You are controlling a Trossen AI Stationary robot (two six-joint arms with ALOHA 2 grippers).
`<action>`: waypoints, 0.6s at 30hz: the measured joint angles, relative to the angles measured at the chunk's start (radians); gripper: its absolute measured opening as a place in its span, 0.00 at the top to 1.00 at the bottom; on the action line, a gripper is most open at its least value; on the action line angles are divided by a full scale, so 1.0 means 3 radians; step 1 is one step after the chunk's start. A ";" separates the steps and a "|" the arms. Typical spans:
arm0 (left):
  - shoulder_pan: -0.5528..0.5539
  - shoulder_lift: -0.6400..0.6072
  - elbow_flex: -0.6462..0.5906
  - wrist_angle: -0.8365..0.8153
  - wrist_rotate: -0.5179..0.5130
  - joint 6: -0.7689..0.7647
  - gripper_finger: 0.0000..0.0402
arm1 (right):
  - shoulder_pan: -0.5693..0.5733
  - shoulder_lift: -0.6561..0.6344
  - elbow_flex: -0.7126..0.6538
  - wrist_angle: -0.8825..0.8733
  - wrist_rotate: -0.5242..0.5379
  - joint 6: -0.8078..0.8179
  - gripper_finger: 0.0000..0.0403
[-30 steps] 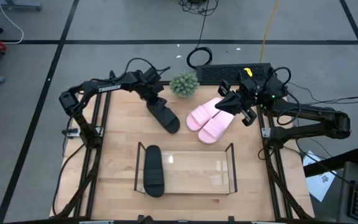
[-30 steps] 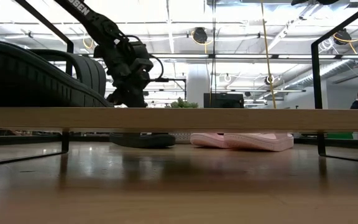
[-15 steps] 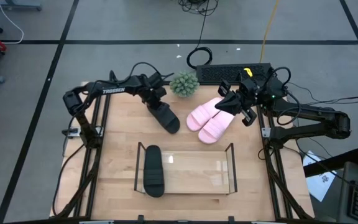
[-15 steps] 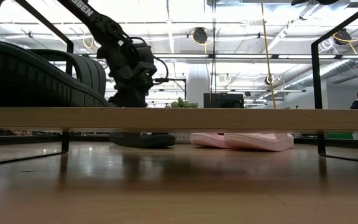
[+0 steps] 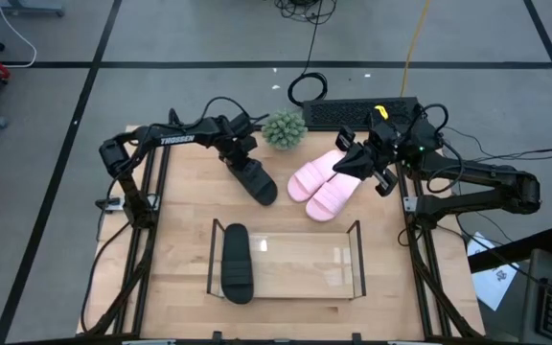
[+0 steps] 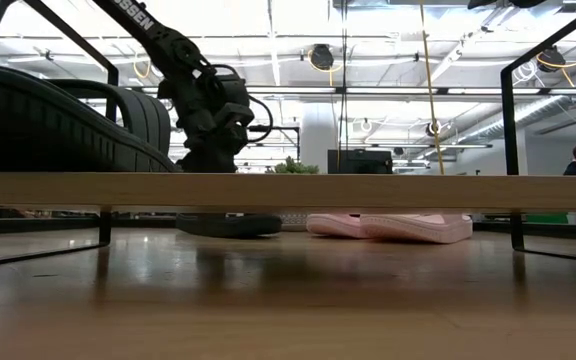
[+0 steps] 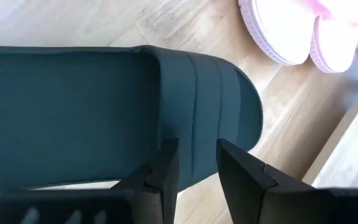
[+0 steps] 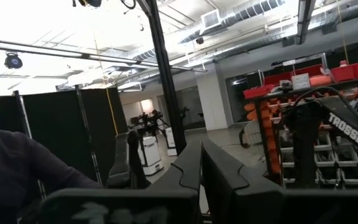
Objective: Pick and place slides into the shelf
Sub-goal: Put the right black slipper on the shelf
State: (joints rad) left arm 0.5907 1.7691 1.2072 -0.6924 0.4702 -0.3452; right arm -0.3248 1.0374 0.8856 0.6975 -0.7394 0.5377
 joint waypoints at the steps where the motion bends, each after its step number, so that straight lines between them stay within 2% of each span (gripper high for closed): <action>1: 0.0011 -0.0009 0.0001 -0.0006 -0.0002 -0.0002 0.72 | 0.0001 0.0000 0.0000 0.0001 -0.0009 0.0000 0.99; 8: 0.0059 -0.0015 0.0084 -0.0042 -0.0011 0.0019 0.72 | 0.0000 0.0000 0.0000 0.0000 -0.0007 0.0001 0.99; 11: 0.0058 -0.0015 0.0084 -0.0073 -0.0166 0.0063 0.72 | 0.0000 0.0000 0.0000 0.0000 -0.0008 0.0001 0.99; 18: 0.0050 -0.0015 0.0084 -0.0124 -0.0279 0.0125 0.72 | 0.0000 0.0000 0.0000 0.0001 -0.0008 -0.0004 0.99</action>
State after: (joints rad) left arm 0.6056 1.7645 1.2324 -0.7296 0.3866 -0.3077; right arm -0.3248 1.0374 0.8856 0.6979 -0.7418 0.5366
